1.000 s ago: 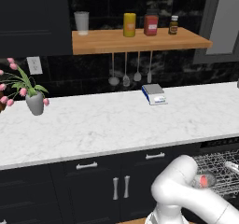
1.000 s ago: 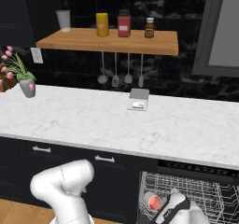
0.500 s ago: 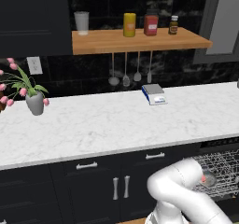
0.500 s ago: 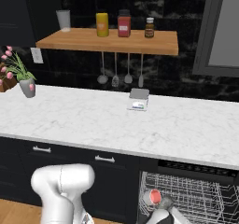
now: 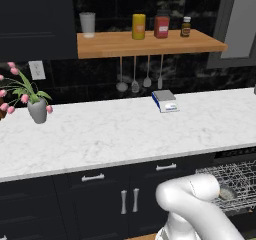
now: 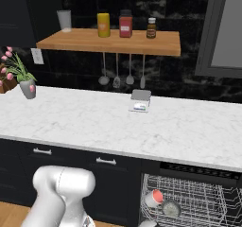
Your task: Pick up the cup and bowl from the counter, place them in the dishwasher, and close the dishwasher door.
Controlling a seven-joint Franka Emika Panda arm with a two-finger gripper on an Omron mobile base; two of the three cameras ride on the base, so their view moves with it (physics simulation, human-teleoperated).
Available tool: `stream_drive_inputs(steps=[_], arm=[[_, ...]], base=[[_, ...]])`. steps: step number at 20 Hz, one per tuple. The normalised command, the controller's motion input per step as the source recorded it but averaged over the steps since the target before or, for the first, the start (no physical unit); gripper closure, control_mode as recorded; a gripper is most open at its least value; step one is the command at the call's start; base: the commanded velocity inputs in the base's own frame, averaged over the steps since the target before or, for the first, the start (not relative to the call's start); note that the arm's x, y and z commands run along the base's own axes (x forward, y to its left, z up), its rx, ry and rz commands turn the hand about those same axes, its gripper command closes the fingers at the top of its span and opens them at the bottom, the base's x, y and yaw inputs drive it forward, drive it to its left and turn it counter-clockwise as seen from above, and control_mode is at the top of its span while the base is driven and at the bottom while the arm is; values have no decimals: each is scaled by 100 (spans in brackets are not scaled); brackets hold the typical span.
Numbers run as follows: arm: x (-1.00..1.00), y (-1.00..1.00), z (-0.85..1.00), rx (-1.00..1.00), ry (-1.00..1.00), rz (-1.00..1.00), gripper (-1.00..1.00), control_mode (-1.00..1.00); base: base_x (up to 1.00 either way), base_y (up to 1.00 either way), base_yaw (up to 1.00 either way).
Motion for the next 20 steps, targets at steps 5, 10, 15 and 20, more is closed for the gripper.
stream_drive_inputs(steps=[5,10,15,20], arm=[[-100,-1,29,-63,57,2,-100,-100],[-100,-19,20,-44,64,1,-100,-100],[-92,-7,1,-25,67,11,-100,-100],[-81,9,-69,26,51,33,-100,-100]], base=[[0,0,0],[0,0,0],[0,0,0],[0,0,0]])
